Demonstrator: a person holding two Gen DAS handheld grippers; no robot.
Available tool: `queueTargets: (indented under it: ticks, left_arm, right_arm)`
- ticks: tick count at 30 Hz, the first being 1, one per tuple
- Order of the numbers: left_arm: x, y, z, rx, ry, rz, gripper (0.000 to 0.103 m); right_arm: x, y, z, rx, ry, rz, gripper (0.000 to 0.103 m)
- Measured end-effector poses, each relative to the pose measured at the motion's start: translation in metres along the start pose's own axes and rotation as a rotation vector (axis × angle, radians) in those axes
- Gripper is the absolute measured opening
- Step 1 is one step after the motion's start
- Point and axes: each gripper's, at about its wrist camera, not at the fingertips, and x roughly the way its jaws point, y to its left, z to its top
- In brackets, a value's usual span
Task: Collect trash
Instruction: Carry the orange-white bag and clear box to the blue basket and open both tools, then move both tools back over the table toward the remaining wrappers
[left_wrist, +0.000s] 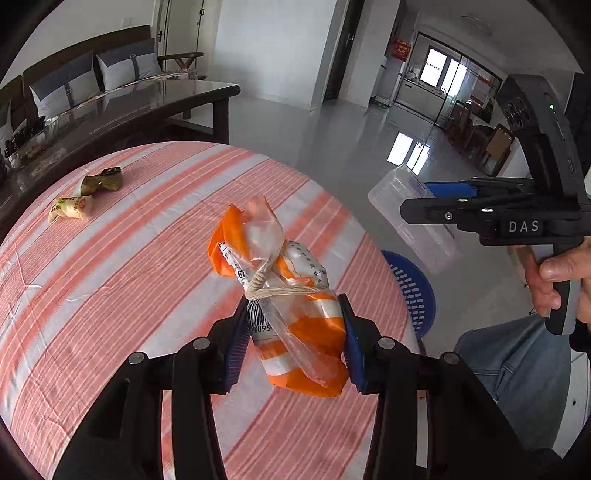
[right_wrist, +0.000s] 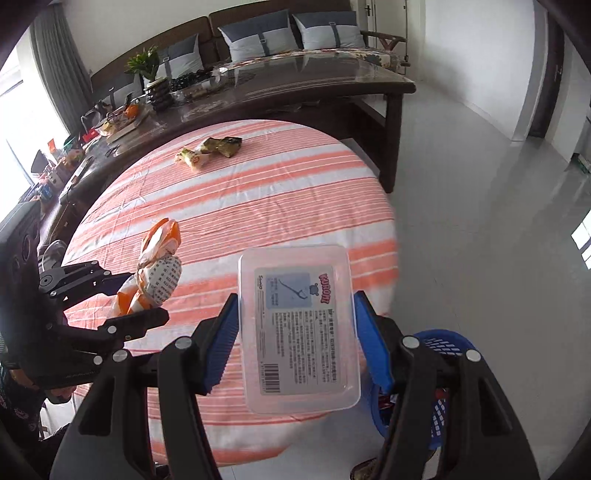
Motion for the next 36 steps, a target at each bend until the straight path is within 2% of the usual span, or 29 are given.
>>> queueTargets:
  ticks: [6,13,18,27,28,29,30,31,33,36]
  left_arm:
    - [0.044,-0.077,0.024,0.087,0.035,-0.087,0.045]
    - [0.108,-0.148,0.044,0.146,0.100,-0.155,0.045]
    - [0.159,-0.176,0.048,0.153,0.156,-0.173,0.045]
    - [0.230,-0.199,0.043,0.175,0.224,-0.160,0.046]
    - [0.240,-0.199,0.045,0.184,0.226,-0.156,0.049]
    - [0.249,-0.200,0.045,0.193,0.226,-0.148,0.056]
    - [0.256,-0.203,0.044,0.198,0.218,-0.124,0.079]
    - [0.260,-0.204,0.043,0.200,0.201,-0.092,0.088]
    - [0.265,-0.203,0.041,0.195,0.194,-0.064,0.088]
    - [0.249,-0.197,0.042,0.169,0.170,-0.077,0.088]
  right_arm:
    - [-0.009,-0.095,-0.044,0.160,0.011,-0.088,0.060]
    - [-0.004,-0.174,-0.083,0.310,0.019,-0.130,0.060]
    - [0.010,-0.219,-0.102,0.420,0.028,-0.127,0.060]
    - [0.030,-0.255,-0.116,0.519,0.024,-0.089,0.061]
    - [0.033,-0.258,-0.118,0.528,0.023,-0.086,0.061]
    - [0.035,-0.262,-0.119,0.541,0.019,-0.083,0.068]
    - [0.036,-0.264,-0.120,0.558,0.010,-0.076,0.081]
    - [0.035,-0.269,-0.121,0.574,0.006,-0.076,0.082]
    - [0.031,-0.273,-0.120,0.591,-0.007,-0.077,0.082]
    - [0.022,-0.277,-0.120,0.595,-0.040,-0.095,0.083]
